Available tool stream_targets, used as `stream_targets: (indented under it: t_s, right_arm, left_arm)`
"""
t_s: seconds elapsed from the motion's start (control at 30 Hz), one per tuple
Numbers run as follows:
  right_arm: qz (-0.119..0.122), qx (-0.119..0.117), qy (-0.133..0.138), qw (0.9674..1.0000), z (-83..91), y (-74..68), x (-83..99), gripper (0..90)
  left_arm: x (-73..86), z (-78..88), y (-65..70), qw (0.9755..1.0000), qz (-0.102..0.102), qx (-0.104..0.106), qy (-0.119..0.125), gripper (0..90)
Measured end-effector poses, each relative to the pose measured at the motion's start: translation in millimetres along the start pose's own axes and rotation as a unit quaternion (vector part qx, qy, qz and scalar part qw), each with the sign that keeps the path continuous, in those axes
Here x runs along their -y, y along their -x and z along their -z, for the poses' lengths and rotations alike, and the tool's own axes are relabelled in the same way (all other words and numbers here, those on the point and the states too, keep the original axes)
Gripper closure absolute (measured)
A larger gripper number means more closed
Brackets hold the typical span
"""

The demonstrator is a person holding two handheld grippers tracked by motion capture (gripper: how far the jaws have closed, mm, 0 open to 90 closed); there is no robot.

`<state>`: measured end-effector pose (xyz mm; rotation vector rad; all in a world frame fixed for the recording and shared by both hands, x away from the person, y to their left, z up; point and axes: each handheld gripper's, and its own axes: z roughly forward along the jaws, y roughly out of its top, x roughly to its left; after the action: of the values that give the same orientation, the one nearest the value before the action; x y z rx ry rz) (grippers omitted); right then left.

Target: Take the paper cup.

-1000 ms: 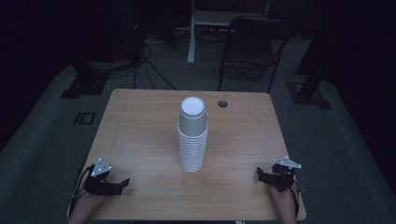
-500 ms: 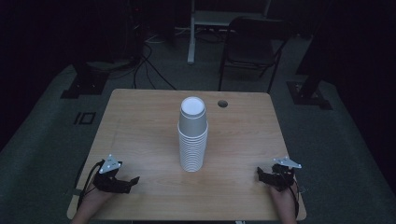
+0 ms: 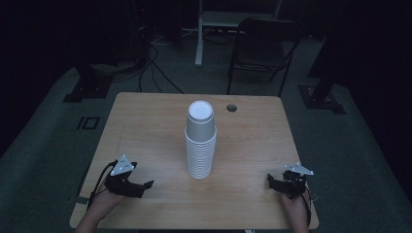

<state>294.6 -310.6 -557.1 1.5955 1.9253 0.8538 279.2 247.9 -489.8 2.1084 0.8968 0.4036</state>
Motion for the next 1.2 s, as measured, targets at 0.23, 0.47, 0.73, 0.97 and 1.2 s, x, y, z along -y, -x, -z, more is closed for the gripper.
stream_targets:
  t_s: [0.23, 0.47, 0.73, 0.97, 1.2]
  right_arm:
    - [0.0, 0.0, 0.0, 1.0, 0.0, 0.0, 0.0, 12.1]
    - [0.0, 0.0, 0.0, 1.0, 0.0, 0.0, 0.0, 12.1]
    - [0.0, 0.0, 0.0, 1.0, 0.0, 0.0, 0.0, 12.1]
    - [0.0, 0.0, 0.0, 1.0, 0.0, 0.0, 0.0, 12.1]
    - [0.0, 0.0, 0.0, 1.0, 0.0, 0.0, 0.0, 12.1]
  left_arm:
    - [-13.8, -1.0, 5.6, 0.9997, -0.011, 0.013, 0.018, 3.2]
    - [-28.7, 0.4, 13.6, 0.9988, -0.028, 0.027, 0.03, 3.2]
    - [-46.6, -0.3, 20.0, 0.9973, -0.042, 0.045, 0.04, 3.2]
    - [-59.0, -2.1, 26.1, 0.9953, -0.06, 0.055, 0.053, 3.8]
    - [-76.2, -4.5, 32.5, 0.9935, -0.069, 0.066, 0.062, 3.8]
